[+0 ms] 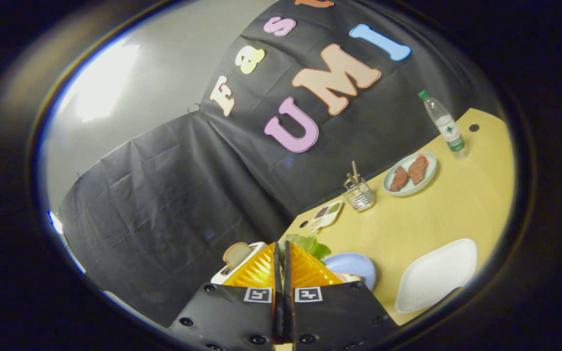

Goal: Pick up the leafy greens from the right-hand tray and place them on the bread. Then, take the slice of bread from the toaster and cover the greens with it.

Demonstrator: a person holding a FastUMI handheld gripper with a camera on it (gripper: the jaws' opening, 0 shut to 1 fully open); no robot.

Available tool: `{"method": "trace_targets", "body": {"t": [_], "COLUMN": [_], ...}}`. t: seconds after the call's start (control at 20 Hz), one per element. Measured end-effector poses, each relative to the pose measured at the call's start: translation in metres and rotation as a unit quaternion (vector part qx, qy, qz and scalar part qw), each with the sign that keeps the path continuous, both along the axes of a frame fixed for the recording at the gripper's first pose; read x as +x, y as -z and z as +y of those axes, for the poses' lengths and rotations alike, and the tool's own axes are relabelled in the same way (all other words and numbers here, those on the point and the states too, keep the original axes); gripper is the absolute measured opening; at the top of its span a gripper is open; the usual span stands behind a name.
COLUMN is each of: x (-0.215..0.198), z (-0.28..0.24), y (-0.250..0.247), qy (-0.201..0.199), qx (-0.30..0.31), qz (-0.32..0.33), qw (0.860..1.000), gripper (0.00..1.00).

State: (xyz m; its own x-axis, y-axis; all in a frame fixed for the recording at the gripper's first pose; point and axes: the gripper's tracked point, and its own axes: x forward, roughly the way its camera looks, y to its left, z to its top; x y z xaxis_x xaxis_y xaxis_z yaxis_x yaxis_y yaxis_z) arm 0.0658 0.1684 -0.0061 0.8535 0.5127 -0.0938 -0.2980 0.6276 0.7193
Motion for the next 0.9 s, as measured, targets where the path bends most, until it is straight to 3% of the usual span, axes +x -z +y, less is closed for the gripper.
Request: {"method": "trace_targets", "body": {"t": [0.3,0.55,0.9], "x": [0.030,0.040,0.038], "z": [0.066,0.057,0.021], "y": [0.050,0.121,0.150], "qy": [-0.014,0.019,0.056], "qx": [0.033,-0.053,-0.165], "qz": [0.037,0.093,0.105], "qw": [0.999,0.994,0.979], "gripper": [0.03,0.03,0.03]}}
